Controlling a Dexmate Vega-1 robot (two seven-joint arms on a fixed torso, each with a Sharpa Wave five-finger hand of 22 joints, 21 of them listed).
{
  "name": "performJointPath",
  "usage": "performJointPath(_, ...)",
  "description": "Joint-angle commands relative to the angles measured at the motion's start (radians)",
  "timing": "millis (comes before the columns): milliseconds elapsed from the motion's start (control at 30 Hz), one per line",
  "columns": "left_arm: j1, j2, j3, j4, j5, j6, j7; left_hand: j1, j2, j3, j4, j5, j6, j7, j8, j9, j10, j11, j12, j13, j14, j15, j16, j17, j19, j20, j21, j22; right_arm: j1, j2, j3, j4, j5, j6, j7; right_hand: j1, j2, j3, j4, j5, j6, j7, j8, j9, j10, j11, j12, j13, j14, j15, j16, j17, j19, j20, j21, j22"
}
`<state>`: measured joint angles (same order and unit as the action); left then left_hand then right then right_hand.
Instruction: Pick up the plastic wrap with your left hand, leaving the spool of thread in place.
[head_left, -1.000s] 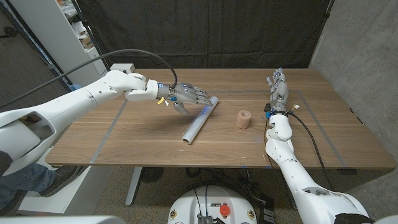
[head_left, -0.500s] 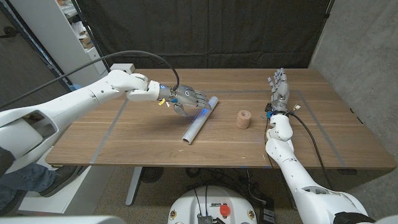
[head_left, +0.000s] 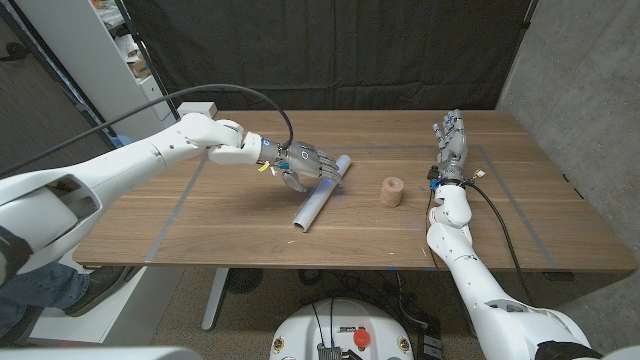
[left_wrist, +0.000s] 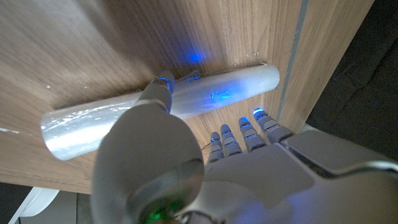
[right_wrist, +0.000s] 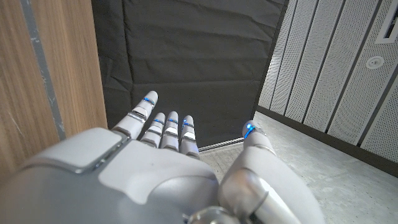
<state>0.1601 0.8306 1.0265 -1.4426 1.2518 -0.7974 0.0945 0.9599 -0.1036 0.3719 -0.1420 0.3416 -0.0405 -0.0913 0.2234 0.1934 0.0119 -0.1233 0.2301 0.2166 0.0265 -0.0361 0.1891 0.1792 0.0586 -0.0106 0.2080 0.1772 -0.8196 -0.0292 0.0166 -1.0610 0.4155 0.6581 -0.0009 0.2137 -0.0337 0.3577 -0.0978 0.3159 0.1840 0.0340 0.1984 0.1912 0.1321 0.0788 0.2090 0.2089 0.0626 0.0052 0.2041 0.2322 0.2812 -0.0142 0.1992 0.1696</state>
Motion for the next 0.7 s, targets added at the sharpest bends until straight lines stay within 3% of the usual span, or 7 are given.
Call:
performJointPath(33, -0.021, -0.018, 0.026, 0.016, 0.008, -0.015, 0.000, 0.014, 0.002, -0.007, 0.001, 0.007, 0.010, -0.007, 0.003, 0.001, 0.011, -0.003, 0.009, 0.006, 0.010, -0.023, 0.005, 0.002, 0.006, 0.000, -0.003, 0.000, -0.004, 0.009, 0.009, 0.005, 0.012, 0.022, 0.001, 0.002, 0.002, -0.005, 0.000, 0.009, 0.008, -0.001, 0.001, 0.000, 0.004, -0.003, -0.003, 0.003, 0.008, 0.002, 0.004, 0.002, 0.002, 0.006, -0.006, 0.003)
performJointPath(700, -0.032, -0.022, 0.058, 0.020, 0.042, -0.004, -0.001, 0.026, 0.009, -0.017, 0.002, 0.008, 0.039, -0.017, 0.011, 0.002, 0.023, -0.001, 0.011, 0.008, 0.015, -0.028, 0.004, 0.001, 0.006, -0.004, -0.006, 0.000, 0.014, 0.016, 0.022, 0.037, 0.025, 0.037, 0.013, 0.001, 0.003, -0.006, 0.000, 0.011, 0.009, -0.001, 0.001, 0.000, 0.004, -0.001, -0.004, 0.001, 0.010, 0.003, 0.005, 0.000, 0.001, 0.009, -0.006, 0.003)
